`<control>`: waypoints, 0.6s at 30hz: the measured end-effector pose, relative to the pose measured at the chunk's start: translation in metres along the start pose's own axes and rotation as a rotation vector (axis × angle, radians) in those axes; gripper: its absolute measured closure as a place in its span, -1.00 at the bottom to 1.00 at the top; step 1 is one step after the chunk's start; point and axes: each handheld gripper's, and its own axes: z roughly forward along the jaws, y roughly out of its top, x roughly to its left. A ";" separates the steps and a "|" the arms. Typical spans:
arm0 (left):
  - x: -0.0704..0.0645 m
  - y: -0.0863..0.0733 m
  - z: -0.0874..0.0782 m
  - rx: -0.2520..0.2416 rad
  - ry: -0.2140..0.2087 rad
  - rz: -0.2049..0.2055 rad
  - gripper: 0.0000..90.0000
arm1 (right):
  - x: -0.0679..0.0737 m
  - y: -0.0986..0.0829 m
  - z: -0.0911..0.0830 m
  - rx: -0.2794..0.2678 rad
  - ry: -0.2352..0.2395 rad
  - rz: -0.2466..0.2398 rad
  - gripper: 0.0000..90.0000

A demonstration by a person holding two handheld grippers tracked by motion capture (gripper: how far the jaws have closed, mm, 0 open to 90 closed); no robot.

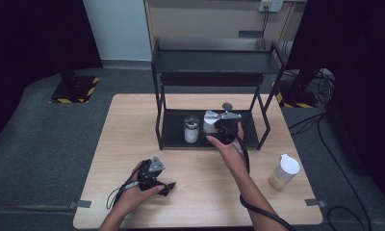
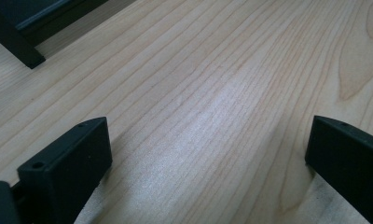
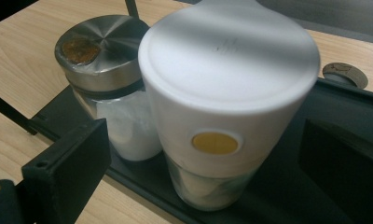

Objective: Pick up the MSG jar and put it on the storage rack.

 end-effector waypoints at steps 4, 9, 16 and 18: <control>0.000 0.000 0.000 0.000 0.000 0.000 -1.00 | -0.001 -0.002 -0.004 -0.002 0.003 -0.006 -0.93; 0.000 0.000 0.000 0.000 0.000 0.000 -1.00 | -0.002 -0.006 -0.010 -0.007 0.014 -0.016 -0.94; 0.000 0.000 0.000 0.000 0.000 0.000 -1.00 | -0.003 -0.013 -0.018 -0.010 0.014 -0.028 -0.94; 0.000 0.000 0.000 0.000 0.000 0.000 -1.00 | -0.004 -0.016 -0.021 -0.013 0.015 -0.029 -0.94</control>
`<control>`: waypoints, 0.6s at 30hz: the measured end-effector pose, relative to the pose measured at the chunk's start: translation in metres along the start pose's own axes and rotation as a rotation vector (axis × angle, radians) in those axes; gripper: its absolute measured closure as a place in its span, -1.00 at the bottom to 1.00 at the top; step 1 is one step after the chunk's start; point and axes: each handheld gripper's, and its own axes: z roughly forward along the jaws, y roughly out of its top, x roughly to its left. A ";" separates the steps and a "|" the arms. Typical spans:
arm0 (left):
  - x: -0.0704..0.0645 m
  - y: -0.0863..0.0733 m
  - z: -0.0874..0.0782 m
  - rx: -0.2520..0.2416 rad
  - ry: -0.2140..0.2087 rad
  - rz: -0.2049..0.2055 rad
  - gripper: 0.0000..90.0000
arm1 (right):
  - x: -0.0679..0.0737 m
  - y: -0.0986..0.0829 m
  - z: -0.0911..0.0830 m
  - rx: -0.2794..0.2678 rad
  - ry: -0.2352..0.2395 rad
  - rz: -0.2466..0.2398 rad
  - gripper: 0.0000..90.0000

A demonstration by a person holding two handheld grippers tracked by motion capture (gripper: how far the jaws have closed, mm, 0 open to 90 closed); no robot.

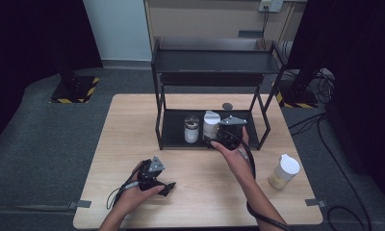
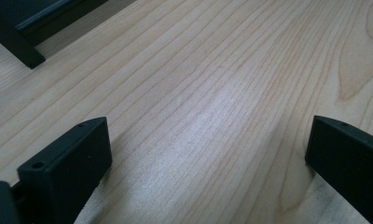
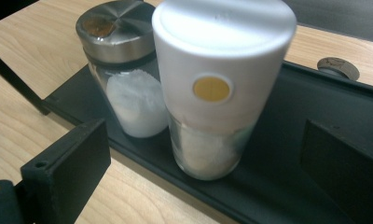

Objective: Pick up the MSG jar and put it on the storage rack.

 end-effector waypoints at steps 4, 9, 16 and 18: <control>0.000 0.000 0.000 0.000 0.000 0.000 -1.00 | -0.001 -0.005 -0.006 0.002 0.010 0.001 -0.94; 0.000 0.000 0.000 0.000 0.000 0.000 -1.00 | -0.001 -0.010 -0.012 -0.007 0.025 -0.013 -0.94; 0.000 0.000 0.000 0.000 0.000 0.000 -1.00 | 0.002 -0.017 -0.017 -0.005 0.032 -0.030 -0.94; 0.000 0.000 0.000 0.000 0.000 0.000 -1.00 | 0.002 -0.019 -0.018 -0.005 0.035 -0.028 -0.94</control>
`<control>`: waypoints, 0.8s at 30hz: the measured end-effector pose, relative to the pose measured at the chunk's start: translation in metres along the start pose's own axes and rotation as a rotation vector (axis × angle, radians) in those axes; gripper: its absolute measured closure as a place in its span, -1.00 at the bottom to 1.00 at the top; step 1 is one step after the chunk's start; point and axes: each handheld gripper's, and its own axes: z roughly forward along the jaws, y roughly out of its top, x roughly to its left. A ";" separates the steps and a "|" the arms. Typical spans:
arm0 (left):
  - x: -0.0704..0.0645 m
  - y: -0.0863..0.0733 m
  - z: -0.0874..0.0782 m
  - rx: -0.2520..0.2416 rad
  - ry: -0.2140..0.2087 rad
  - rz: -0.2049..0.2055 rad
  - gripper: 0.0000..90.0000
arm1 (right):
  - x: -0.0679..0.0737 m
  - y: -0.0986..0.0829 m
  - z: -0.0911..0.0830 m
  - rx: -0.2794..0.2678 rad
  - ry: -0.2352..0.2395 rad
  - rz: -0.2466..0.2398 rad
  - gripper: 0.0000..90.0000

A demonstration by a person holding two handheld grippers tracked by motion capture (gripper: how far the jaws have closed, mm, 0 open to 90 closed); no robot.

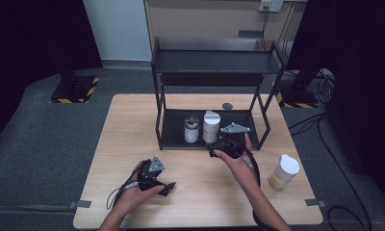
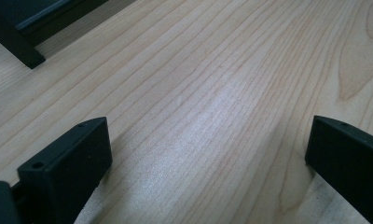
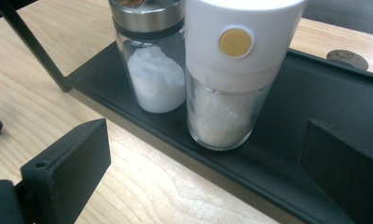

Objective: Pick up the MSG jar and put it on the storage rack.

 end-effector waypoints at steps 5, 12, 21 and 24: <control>0.000 0.000 0.000 0.000 0.000 0.000 -1.00 | 0.002 -0.008 -0.002 -0.005 0.007 0.005 -0.94; 0.000 0.000 0.000 0.000 0.000 0.001 -1.00 | 0.005 -0.016 -0.004 -0.001 0.021 0.010 -0.94; 0.000 0.000 0.000 0.000 0.000 0.001 -1.00 | 0.009 -0.030 -0.007 -0.003 0.037 0.022 -0.93; 0.000 0.000 0.000 0.000 0.000 0.001 -1.00 | 0.009 -0.034 -0.007 0.003 0.042 0.024 -0.93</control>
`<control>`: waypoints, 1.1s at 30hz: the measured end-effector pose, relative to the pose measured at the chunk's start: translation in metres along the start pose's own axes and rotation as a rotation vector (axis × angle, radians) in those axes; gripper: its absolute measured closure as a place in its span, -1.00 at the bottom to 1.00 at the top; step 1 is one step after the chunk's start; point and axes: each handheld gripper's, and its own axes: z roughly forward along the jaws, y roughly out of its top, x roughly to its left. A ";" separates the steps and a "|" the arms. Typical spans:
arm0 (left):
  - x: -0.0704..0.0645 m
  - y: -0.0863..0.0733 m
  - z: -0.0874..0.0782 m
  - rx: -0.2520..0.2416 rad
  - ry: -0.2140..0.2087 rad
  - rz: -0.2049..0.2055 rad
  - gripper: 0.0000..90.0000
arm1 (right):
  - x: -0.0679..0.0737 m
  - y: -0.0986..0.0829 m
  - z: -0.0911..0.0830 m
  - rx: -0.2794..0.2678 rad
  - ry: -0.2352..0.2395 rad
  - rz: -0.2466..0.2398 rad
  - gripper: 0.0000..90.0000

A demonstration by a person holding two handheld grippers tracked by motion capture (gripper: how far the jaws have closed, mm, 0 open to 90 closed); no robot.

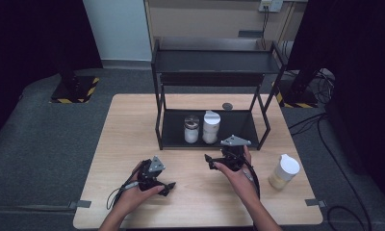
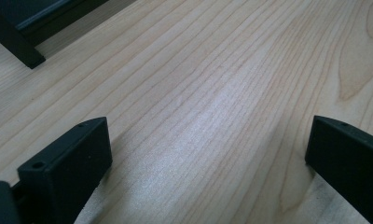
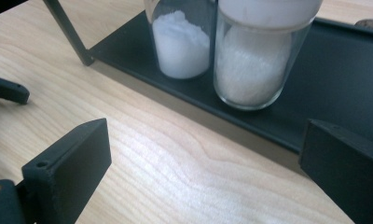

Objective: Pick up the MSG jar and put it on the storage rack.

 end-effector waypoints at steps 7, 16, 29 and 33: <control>0.000 0.000 0.000 0.000 0.000 0.000 -1.00 | 0.000 -0.008 -0.002 0.019 0.015 -0.008 -0.93; 0.000 0.000 0.000 0.000 0.000 0.000 -1.00 | 0.003 -0.017 -0.007 0.026 0.018 -0.026 -0.93; 0.000 0.000 0.000 0.000 0.000 -0.001 -1.00 | 0.009 -0.030 -0.013 0.016 0.031 -0.050 -0.93; 0.000 0.000 0.000 0.000 0.000 -0.001 -1.00 | 0.006 -0.036 -0.016 0.007 0.032 -0.037 -0.93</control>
